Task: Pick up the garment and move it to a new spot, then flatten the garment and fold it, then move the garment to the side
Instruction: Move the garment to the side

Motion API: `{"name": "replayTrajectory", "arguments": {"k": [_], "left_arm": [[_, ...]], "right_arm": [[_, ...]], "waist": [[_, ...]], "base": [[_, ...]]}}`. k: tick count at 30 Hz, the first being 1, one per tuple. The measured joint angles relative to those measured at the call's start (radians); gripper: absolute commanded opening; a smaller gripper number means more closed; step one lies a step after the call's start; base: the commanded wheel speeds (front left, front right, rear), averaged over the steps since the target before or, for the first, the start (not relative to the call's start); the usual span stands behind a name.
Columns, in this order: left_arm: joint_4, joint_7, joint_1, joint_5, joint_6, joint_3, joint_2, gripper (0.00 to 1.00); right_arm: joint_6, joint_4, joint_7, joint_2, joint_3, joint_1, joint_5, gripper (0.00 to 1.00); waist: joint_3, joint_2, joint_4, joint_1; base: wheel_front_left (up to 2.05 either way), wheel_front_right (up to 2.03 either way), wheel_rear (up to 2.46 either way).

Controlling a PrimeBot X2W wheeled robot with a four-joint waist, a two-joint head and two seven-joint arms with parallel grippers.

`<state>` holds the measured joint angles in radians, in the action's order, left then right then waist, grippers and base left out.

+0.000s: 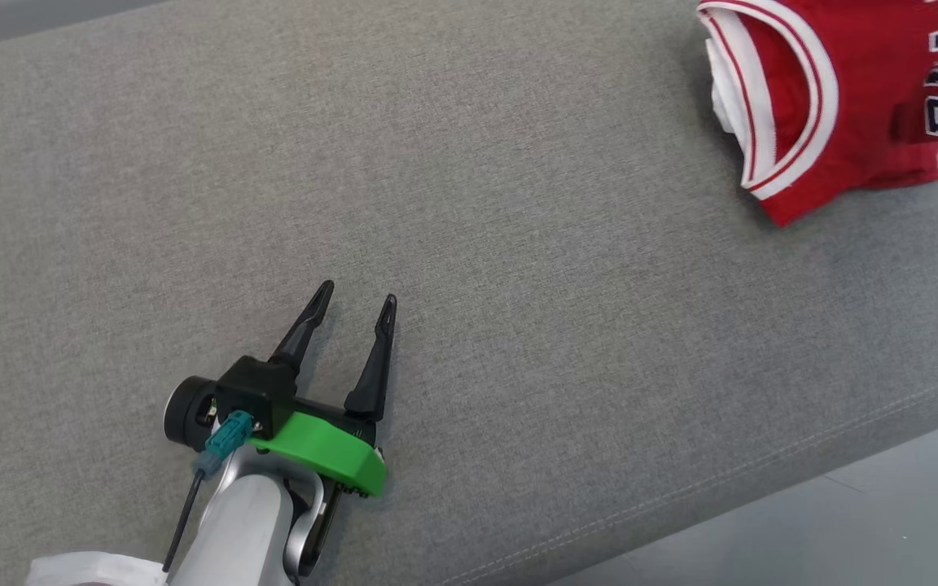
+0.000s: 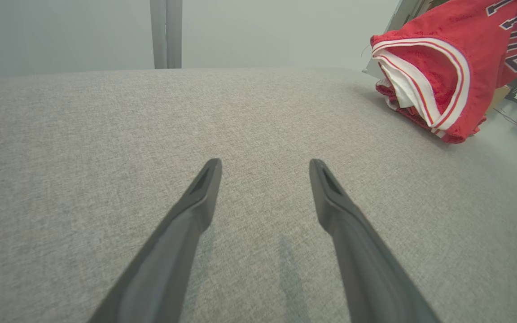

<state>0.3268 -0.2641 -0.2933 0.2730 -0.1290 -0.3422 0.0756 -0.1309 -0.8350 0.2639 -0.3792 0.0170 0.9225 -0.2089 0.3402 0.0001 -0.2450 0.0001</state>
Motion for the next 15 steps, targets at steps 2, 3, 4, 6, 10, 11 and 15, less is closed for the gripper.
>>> {"name": "replayTrajectory", "arguments": {"k": [2,3,4,6,10,11,15], "left_arm": [[0.000,0.000,0.000,0.000,0.000,-0.004,0.004,1.00],[0.000,0.000,-0.001,0.000,0.000,-0.005,0.007,1.00],[-0.001,0.000,-0.002,0.000,0.000,-0.005,0.010,1.00],[-0.003,0.000,-0.007,-0.002,0.000,-0.005,0.020,1.00],[-0.002,0.000,-0.019,-0.006,0.000,-0.011,0.042,1.00],[-0.002,0.000,-0.021,-0.006,0.000,-0.012,0.045,1.00],[-0.004,0.000,-0.028,-0.007,0.000,-0.007,0.046,1.00]], "right_arm": [[0.000,-0.027,0.000,-0.021,0.051,0.001,0.036,0.00],[0.000,-0.037,0.000,-0.024,0.073,0.004,0.051,0.00],[0.000,-0.044,0.000,-0.025,0.093,0.007,0.068,0.00],[0.000,-0.054,0.000,-0.019,0.140,0.019,0.112,0.00],[0.000,-0.063,0.000,-0.008,0.250,0.052,0.237,1.00],[0.000,-0.049,0.000,-0.004,0.282,0.053,0.273,1.00],[0.000,0.040,0.000,0.049,0.377,0.053,0.392,1.00]], "waist": [[0.011,0.0000,0.013,0.0000],[0.018,0.0000,0.018,0.0000],[0.024,0.0000,0.023,0.0000],[0.038,0.0000,0.031,0.0000],[0.066,0.0000,0.045,0.0000],[0.071,0.0000,0.050,0.0000],[0.079,0.0000,0.073,0.0000]], "base": [[0.00,0.00,0.00],[0.00,0.00,0.00],[0.00,0.00,0.00],[0.00,0.00,0.00],[0.00,0.00,0.00],[0.00,0.00,0.00],[0.00,0.00,0.00]]}}
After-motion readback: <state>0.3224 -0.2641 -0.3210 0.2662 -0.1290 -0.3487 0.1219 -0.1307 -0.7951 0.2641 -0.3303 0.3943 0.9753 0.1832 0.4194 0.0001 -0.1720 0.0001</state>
